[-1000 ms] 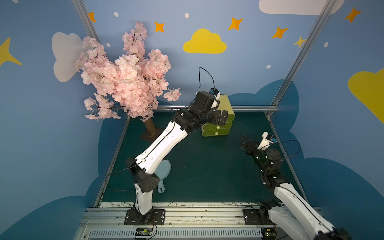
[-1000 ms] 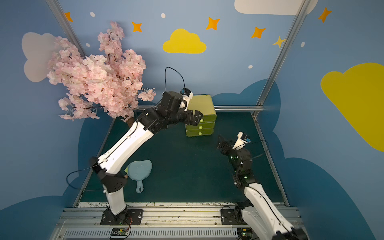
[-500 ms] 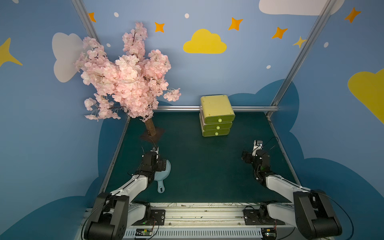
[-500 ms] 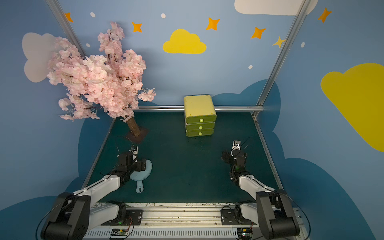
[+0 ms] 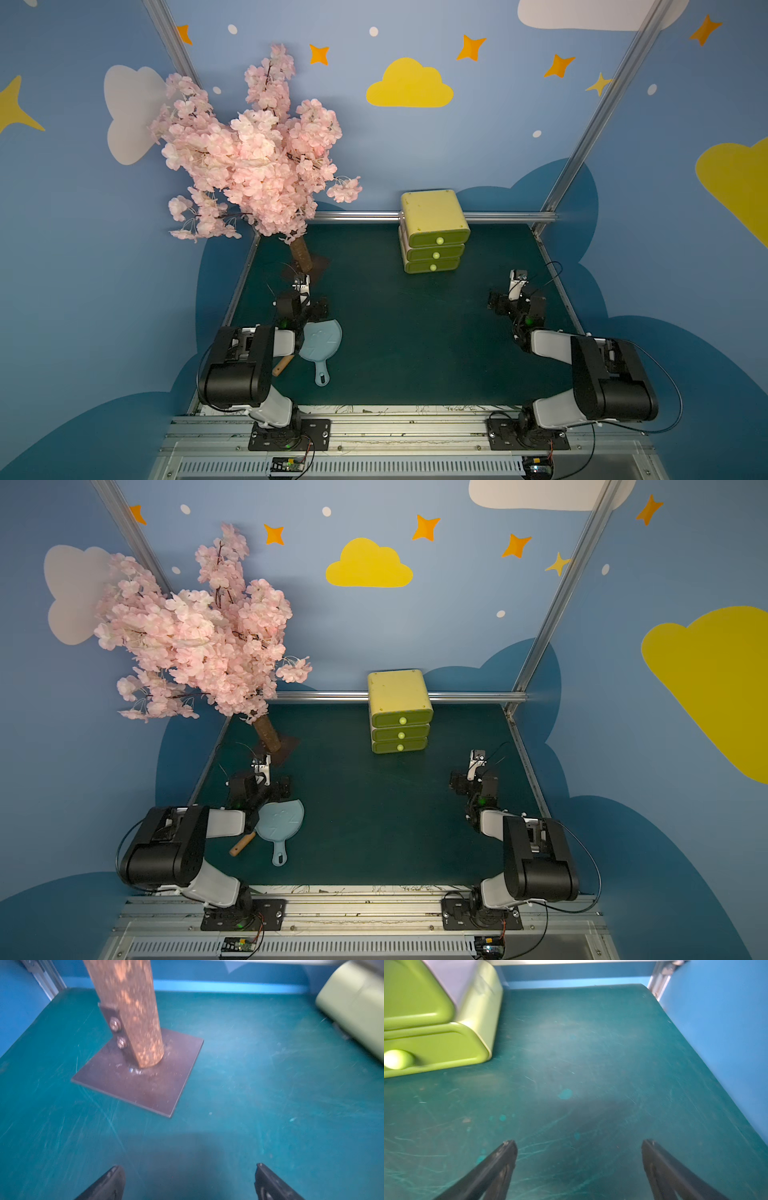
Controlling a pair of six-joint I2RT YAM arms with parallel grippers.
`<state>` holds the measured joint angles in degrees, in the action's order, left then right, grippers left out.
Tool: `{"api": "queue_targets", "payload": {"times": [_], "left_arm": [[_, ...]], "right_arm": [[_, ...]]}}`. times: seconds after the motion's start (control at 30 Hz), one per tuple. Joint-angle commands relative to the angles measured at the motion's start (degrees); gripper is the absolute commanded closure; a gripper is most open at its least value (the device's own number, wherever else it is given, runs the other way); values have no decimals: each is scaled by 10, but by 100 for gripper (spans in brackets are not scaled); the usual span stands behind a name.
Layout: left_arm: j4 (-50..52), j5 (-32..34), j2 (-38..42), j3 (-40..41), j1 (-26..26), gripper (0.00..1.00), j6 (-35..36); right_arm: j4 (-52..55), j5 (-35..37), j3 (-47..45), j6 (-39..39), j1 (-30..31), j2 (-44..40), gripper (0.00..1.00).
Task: Place the plugs into the drawer by color
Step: Reset both arms
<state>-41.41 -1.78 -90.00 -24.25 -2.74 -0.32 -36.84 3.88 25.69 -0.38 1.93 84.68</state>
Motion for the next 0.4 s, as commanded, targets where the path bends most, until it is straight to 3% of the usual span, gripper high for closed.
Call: {"api": "queue_targets", "payload": {"times": [0.0,0.37], "left_arm": [[-23,-25,3,-10,-3,1,-9],[-34,-23,12,1,-2,1,-6]], "right_arm": [[17,-27,7,-17,7,-6,2],[35,-46,17,-28,8,-3,2]]}}
